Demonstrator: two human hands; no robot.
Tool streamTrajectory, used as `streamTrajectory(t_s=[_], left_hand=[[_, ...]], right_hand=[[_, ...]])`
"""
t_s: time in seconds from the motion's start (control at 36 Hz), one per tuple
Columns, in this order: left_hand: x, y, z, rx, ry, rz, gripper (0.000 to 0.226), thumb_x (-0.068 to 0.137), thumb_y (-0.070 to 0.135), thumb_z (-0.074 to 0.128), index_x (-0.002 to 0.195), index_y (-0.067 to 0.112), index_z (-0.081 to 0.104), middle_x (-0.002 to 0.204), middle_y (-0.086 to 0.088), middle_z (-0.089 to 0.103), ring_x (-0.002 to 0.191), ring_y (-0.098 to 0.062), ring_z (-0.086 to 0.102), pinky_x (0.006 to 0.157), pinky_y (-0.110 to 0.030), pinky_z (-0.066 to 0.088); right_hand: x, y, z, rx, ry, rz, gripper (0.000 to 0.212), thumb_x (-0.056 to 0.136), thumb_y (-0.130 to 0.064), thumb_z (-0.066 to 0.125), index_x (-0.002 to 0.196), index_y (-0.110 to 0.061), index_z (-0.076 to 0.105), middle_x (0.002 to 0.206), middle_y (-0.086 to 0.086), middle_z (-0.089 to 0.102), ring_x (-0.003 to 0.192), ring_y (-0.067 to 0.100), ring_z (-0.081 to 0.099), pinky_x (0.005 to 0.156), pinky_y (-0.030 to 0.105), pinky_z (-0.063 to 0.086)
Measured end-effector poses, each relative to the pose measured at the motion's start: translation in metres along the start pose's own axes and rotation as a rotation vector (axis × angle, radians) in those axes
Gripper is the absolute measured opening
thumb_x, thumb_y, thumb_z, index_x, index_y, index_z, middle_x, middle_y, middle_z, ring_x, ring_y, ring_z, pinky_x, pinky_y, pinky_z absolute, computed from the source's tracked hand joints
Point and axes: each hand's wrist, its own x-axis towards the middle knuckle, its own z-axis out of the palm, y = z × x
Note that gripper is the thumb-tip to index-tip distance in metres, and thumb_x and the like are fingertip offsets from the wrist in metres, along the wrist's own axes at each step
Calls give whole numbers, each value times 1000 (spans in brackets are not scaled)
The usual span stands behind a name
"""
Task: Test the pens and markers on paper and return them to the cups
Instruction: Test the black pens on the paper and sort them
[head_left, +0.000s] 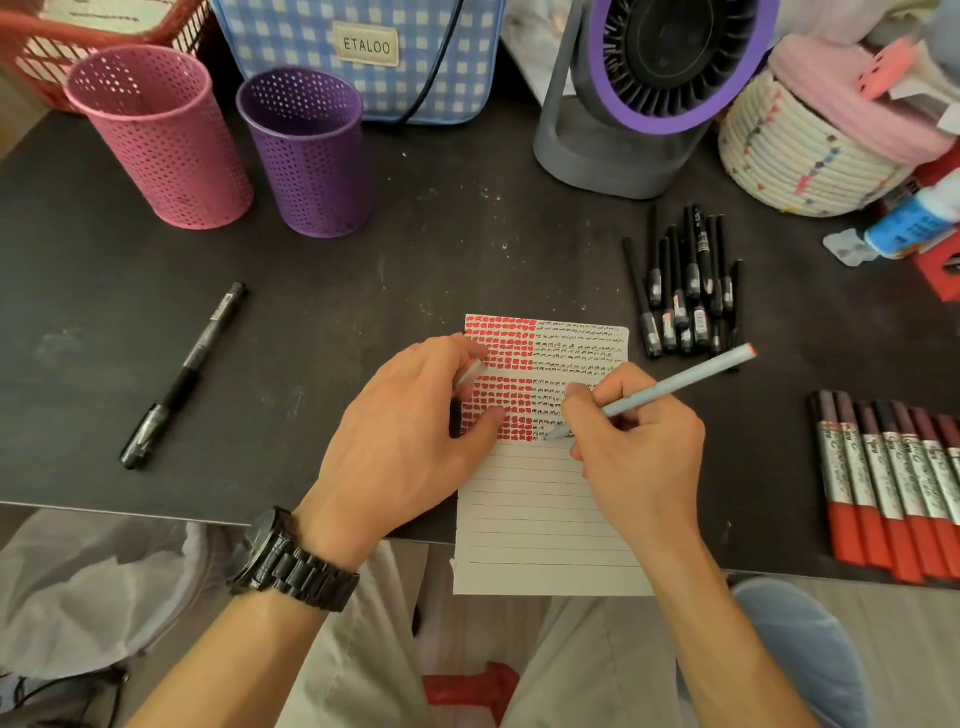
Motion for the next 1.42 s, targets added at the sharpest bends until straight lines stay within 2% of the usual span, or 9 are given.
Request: streamTrajectory(t_s=[0.25, 0.33, 0.42, 0.56, 0.64, 0.75, 0.94, 1.14, 1.42], left_hand=[[-2, -1, -1, -24, -10, -7, 38, 83, 67, 49, 115, 48, 40, 127, 25, 55, 104, 7, 47, 90, -20, 46], [-3, 0, -4, -45, -50, -32, 46, 83, 69, 49, 123, 49, 43, 117, 35, 48, 103, 5, 51, 90, -21, 49], [-1, 4, -15, -202, -74, -59, 33, 81, 78, 44, 109, 60, 44, 113, 34, 56, 103, 5, 58, 82, -18, 49], [4, 21, -34, -512, -55, -110, 45, 94, 75, 26, 98, 45, 60, 110, 21, 65, 107, 0, 60, 89, -25, 46], [8, 41, -36, -597, -70, -65, 49, 94, 69, 29, 88, 31, 60, 104, 10, 69, 102, -9, 64, 88, -34, 48], [15, 74, -29, -644, -150, -28, 26, 100, 55, 46, 95, 36, 62, 95, 5, 73, 83, -16, 70, 83, -45, 57], [23, 115, -11, -650, -206, 86, 14, 88, 39, 69, 99, 46, 74, 101, 18, 72, 80, -12, 69, 67, -16, 54], [20, 128, 3, -646, -245, 132, 24, 82, 49, 68, 105, 54, 72, 105, 23, 73, 89, -11, 70, 75, -24, 60], [11, 134, -1, -677, -303, 158, 26, 80, 40, 73, 105, 49, 75, 100, 18, 76, 91, -7, 71, 80, -20, 57]], right_hand=[[0, -3, -2, 54, 20, 45, 34, 93, -18, 72, 64, -21, 55, 50, 0, 61, 44, 7, 61, 43, 17, 45], [10, -13, -16, 458, 57, 306, 34, 92, -30, 74, 62, -26, 57, 51, -6, 52, 44, 4, 47, 40, 16, 36], [26, -21, -40, 886, 90, 590, 24, 86, -39, 74, 70, -22, 66, 60, -3, 52, 48, 5, 45, 40, 16, 36], [26, -29, -81, 1164, -43, 655, 32, 88, -34, 64, 93, -6, 78, 84, 11, 69, 64, 17, 63, 53, 24, 52], [18, -30, -94, 1143, -81, 661, 31, 83, -30, 64, 94, -6, 82, 87, 11, 72, 64, 16, 63, 53, 23, 53], [6, -28, -101, 1131, -25, 697, 18, 78, -23, 68, 84, -8, 76, 80, 11, 70, 56, 13, 58, 46, 21, 49], [-18, -18, -112, 1236, 124, 689, 12, 72, -20, 75, 81, -13, 70, 70, 8, 66, 49, 11, 52, 40, 20, 43], [-28, -14, -124, 1180, 190, 591, 13, 74, -22, 71, 63, -17, 75, 63, 6, 63, 46, 10, 50, 39, 20, 41], [-36, -18, -121, 1036, 176, 529, 33, 96, -16, 59, 66, -17, 72, 63, 7, 61, 48, 11, 50, 43, 20, 41]])
